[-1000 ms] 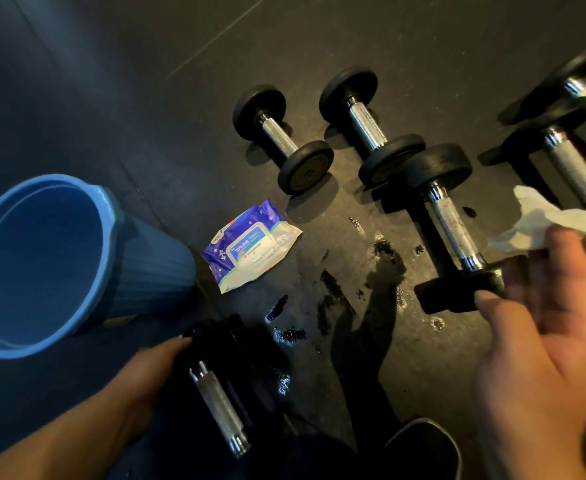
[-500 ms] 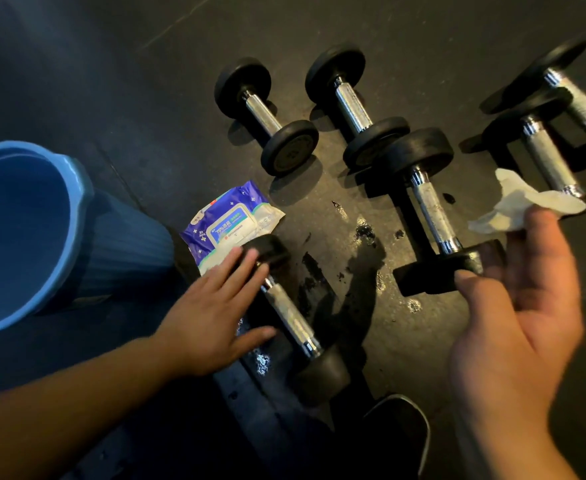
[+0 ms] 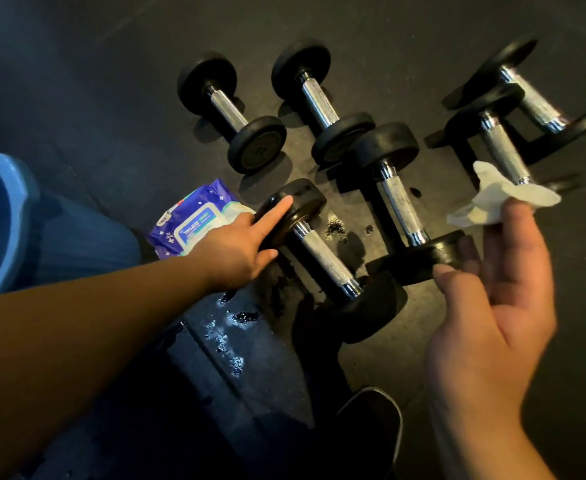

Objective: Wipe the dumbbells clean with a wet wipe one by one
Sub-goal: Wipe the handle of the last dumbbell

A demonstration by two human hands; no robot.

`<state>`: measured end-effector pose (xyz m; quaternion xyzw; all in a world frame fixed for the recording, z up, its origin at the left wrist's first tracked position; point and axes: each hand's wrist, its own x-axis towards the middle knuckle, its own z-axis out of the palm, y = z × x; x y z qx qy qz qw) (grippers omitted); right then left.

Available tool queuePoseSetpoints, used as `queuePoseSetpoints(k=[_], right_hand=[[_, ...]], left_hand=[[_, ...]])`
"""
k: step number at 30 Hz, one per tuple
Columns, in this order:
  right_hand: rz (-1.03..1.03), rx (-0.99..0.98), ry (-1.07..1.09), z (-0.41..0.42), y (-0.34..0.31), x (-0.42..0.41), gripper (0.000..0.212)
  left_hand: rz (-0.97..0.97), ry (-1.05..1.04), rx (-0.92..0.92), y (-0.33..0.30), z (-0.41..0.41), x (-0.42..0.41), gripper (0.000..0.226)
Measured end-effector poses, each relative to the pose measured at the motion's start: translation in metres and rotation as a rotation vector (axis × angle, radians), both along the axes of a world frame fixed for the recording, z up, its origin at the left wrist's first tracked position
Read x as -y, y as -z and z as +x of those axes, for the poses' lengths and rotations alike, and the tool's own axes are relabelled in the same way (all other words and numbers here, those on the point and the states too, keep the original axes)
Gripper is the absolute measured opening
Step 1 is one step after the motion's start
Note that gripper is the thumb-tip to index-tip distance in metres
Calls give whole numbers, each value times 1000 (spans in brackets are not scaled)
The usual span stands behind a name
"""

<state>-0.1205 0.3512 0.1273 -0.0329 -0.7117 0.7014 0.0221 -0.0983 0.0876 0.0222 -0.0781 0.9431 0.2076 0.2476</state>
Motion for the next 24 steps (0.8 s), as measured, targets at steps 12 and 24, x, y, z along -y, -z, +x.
queuePoseSetpoints(k=[12, 24], right_hand=[[-36, 4, 62, -2, -3, -8, 75], [-11, 78, 95, -3, -1, -20, 75]], left_hand=[[-141, 32, -117, 6, -44, -9, 73], [-287, -213, -151, -14, 27, -29, 70]])
